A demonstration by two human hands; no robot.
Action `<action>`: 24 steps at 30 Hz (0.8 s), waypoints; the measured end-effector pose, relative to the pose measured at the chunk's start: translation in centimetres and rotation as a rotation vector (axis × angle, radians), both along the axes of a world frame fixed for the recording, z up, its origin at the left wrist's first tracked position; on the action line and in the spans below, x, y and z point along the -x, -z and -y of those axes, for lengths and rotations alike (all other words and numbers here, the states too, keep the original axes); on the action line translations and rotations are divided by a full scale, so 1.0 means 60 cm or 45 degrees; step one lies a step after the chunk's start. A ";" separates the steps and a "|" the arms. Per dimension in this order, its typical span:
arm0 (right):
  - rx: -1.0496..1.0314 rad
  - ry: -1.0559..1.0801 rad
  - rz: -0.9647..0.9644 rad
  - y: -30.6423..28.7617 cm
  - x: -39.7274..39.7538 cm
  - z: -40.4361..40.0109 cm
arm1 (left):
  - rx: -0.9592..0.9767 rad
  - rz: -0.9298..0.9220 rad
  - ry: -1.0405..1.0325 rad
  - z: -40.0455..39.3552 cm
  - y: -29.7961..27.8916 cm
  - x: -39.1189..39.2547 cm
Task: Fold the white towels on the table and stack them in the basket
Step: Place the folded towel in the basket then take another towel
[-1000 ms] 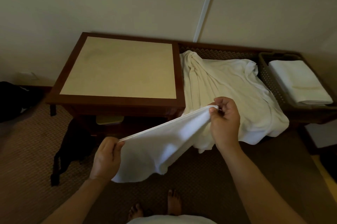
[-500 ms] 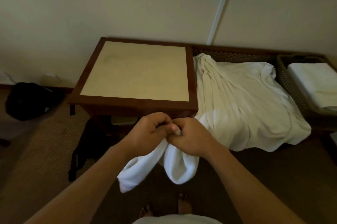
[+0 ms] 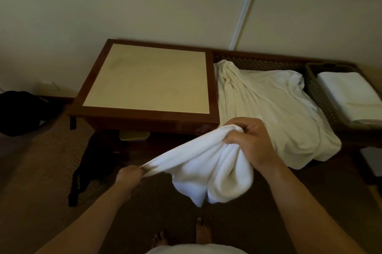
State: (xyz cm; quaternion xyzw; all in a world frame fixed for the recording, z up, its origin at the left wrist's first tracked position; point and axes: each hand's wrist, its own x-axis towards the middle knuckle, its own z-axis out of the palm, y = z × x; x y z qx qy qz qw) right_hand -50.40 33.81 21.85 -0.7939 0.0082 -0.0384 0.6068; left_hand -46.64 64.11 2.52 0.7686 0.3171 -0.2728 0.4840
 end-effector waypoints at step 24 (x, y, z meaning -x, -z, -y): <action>0.404 -0.041 -0.174 0.034 -0.012 0.004 | 0.273 0.921 0.557 0.115 -0.176 0.017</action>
